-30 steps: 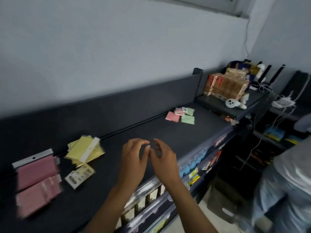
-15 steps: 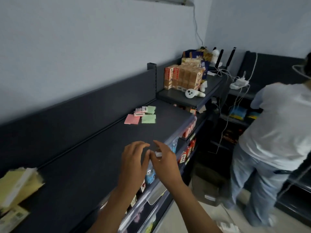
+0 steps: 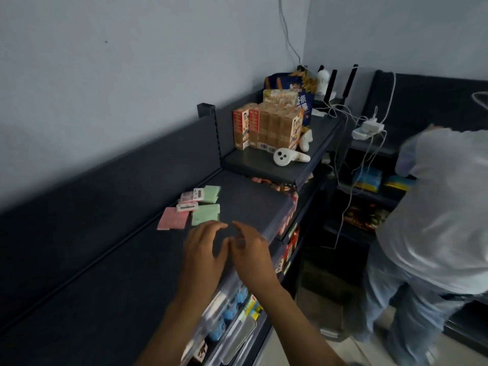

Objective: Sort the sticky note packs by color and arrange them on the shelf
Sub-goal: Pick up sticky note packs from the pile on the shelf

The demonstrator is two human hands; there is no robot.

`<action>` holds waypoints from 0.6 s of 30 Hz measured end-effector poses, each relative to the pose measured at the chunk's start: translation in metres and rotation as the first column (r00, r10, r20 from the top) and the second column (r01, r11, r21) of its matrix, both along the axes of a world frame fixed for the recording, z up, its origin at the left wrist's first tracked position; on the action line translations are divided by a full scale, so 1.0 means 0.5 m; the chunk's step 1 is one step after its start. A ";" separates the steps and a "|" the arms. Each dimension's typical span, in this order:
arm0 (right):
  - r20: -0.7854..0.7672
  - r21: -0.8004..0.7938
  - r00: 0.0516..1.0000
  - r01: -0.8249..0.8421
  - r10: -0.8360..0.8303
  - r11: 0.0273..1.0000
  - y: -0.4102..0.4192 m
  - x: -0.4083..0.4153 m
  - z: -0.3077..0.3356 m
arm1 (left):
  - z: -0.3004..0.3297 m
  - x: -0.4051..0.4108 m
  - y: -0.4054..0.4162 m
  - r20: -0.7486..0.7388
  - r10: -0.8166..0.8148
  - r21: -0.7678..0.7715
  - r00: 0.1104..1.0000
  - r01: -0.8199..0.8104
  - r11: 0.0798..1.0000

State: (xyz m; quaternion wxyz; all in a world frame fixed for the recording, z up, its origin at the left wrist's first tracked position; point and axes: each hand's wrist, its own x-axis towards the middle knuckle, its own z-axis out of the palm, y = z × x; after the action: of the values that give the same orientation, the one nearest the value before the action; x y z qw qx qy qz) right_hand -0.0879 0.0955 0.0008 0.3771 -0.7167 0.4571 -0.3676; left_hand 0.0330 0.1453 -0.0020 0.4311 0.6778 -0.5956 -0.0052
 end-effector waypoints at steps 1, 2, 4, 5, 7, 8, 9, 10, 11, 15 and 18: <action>-0.003 -0.007 1.000 -0.010 0.010 1.000 -0.025 0.013 0.001 | 0.003 0.015 -0.026 0.004 0.014 0.007 1.000 -0.014 1.000; -0.006 -0.012 1.000 -0.014 0.014 1.000 -0.052 0.023 0.003 | 0.008 0.027 -0.051 0.002 0.027 0.011 1.000 -0.027 1.000; -0.011 -0.021 1.000 -0.026 0.026 0.999 -0.102 0.041 0.010 | 0.018 0.043 -0.099 -0.011 0.035 -0.003 0.999 -0.035 0.999; -0.013 -0.028 0.999 -0.032 0.032 0.999 -0.127 0.049 0.013 | 0.022 0.049 -0.122 -0.013 0.033 -0.012 0.999 -0.033 0.999; -0.018 -0.042 0.999 -0.042 0.041 0.998 -0.176 0.064 0.016 | 0.022 0.062 -0.167 -0.016 0.032 -0.015 0.999 -0.033 0.999; -0.021 -0.045 0.999 -0.044 0.043 0.998 -0.197 0.070 0.015 | 0.018 0.069 -0.188 -0.024 0.035 -0.007 0.999 -0.035 0.999; -0.023 -0.042 0.999 -0.042 0.041 0.998 -0.214 0.075 0.013 | 0.012 0.076 -0.205 -0.031 0.036 0.008 0.999 -0.036 0.999; -0.019 -0.032 0.999 -0.040 0.039 0.999 -0.229 0.079 0.008 | 0.004 0.081 -0.219 -0.032 0.037 0.025 0.999 -0.036 0.999; -0.016 -0.018 0.999 -0.038 0.038 0.999 -0.241 0.083 0.005 | -0.004 0.085 -0.229 -0.028 0.037 0.041 0.999 -0.035 0.999; -0.032 -0.015 0.996 -0.085 0.085 0.996 -0.277 0.102 -0.002 | -0.028 0.102 -0.259 -0.044 0.054 0.077 0.998 -0.051 0.996; -0.017 -0.020 0.990 -0.142 0.142 0.990 -0.314 0.125 0.003 | -0.035 0.125 -0.288 -0.069 0.080 0.106 0.994 -0.072 0.992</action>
State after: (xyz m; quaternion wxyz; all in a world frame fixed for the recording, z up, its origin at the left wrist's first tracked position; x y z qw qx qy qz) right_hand -0.0253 -0.0617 0.0024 0.3911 -0.7542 0.4039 -0.3392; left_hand 0.0953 0.0014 -0.0195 0.4168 0.7208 -0.5520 -0.0445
